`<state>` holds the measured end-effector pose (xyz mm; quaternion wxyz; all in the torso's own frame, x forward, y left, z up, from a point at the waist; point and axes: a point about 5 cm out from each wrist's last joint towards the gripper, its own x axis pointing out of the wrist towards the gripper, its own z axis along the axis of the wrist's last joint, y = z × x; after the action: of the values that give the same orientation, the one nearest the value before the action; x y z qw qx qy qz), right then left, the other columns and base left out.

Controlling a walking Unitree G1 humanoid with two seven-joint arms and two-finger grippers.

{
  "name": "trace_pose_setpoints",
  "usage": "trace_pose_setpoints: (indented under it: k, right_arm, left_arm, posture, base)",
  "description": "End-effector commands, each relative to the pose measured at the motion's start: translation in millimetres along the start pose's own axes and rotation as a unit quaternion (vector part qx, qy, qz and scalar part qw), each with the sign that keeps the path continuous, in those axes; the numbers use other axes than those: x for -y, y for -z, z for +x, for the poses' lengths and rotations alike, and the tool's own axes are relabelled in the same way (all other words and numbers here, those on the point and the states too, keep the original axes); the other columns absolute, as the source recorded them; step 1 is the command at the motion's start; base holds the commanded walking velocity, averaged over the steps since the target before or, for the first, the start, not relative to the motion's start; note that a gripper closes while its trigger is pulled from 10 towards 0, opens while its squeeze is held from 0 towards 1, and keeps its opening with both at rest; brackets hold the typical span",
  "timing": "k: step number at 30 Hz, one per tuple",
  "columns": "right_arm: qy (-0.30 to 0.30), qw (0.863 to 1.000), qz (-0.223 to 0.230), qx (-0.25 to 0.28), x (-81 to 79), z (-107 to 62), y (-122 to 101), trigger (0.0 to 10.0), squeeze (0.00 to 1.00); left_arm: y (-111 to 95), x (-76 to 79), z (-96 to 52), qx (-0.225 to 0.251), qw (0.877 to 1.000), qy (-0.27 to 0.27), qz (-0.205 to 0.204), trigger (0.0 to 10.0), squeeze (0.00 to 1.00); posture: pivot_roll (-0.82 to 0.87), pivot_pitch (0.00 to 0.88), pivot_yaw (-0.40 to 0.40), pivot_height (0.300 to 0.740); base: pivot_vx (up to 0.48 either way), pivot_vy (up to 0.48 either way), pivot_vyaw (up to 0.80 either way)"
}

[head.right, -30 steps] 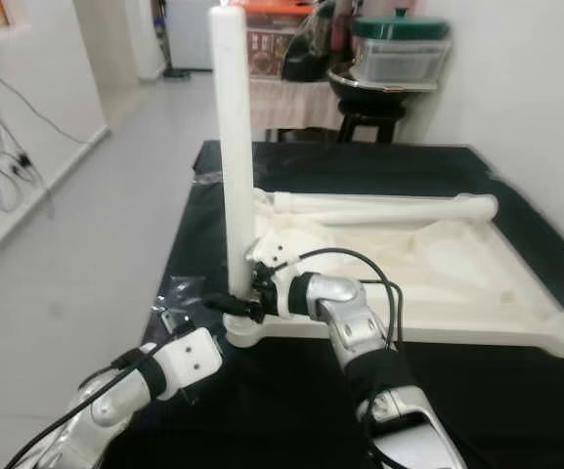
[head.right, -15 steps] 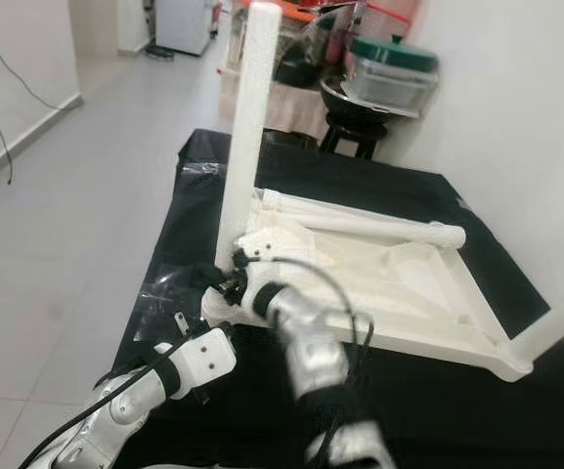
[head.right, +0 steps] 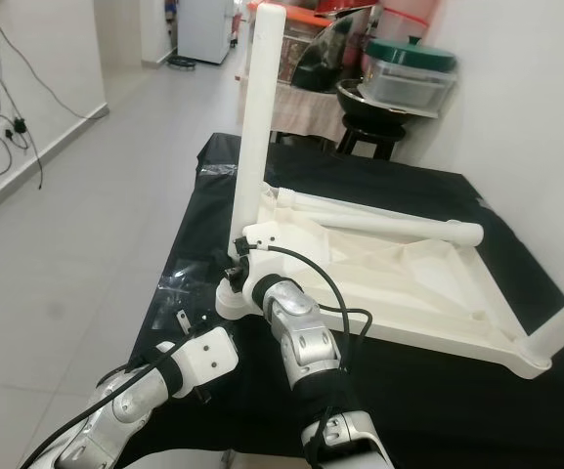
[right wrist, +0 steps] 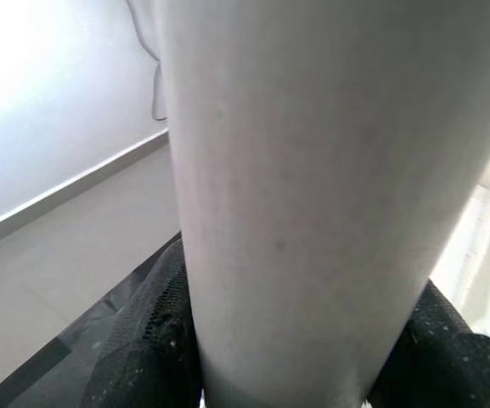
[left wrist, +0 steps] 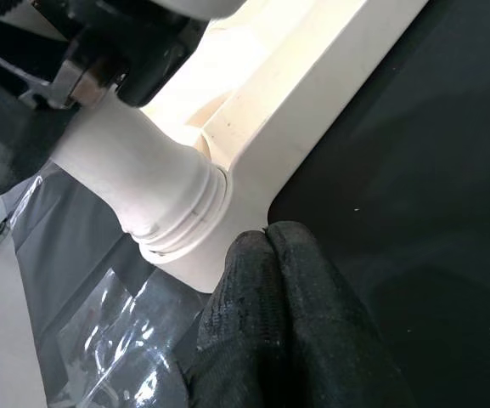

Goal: Building children table

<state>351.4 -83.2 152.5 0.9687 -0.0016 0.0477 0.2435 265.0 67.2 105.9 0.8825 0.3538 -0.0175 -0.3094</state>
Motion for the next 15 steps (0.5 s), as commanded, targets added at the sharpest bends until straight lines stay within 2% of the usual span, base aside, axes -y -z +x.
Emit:
trace_pose_setpoints:
  k: [1, 4, 13, 14, 15]
  right_arm:
    - [0.006, 1.0, -0.013, 0.003, 20.3, -7.9, -1, 10.0, 0.0]
    - [-0.022, 1.0, -0.02, 0.007, 35.0, -12.1, -5, 10.0, 0.0]
    - [-0.049, 0.998, -0.044, 0.018, 52.5, -19.5, -14, 10.0, 0.0]
    - [-0.062, 0.997, -0.043, 0.02, 55.6, -21.8, -17, 10.0, 0.85]
    - [-0.078, 0.996, -0.044, 0.025, 56.7, -23.6, -20, 10.0, 1.0]
  left_arm:
    - [-3, 3.3, -0.2, 0.004, 1.0, 0.006, 0.0, 10.0, 0.0]
    - [-3, 3.2, -1.1, 0.004, 1.0, 0.006, 0.0, 10.0, 0.0]
    - [-2, 3.6, -1.1, 0.003, 1.0, 0.006, 0.0, 10.0, 0.0]
    - [-2, 3.9, -1.0, 0.003, 1.0, 0.006, -0.001, 10.0, 0.0]
    - [-2, 4.0, -1.0, 0.003, 1.0, 0.006, -0.001, 10.0, 0.0]
  posture:
    - [0.12, 0.0, -0.15, 0.74]
    - [0.11, 0.0, -0.137, 0.74]
    - [0.11, 0.0, -0.136, 0.74]
    - [0.11, 0.0, -0.137, 0.74]
    - [0.11, 0.0, -0.138, 0.74]
  base:
    - [0.0, 0.0, 0.0]
    - [0.0, 0.0, 0.0]
    - [0.0, 0.0, 0.0]
    - [0.0, 0.0, 0.0]
    - [0.0, 0.0, 0.0]
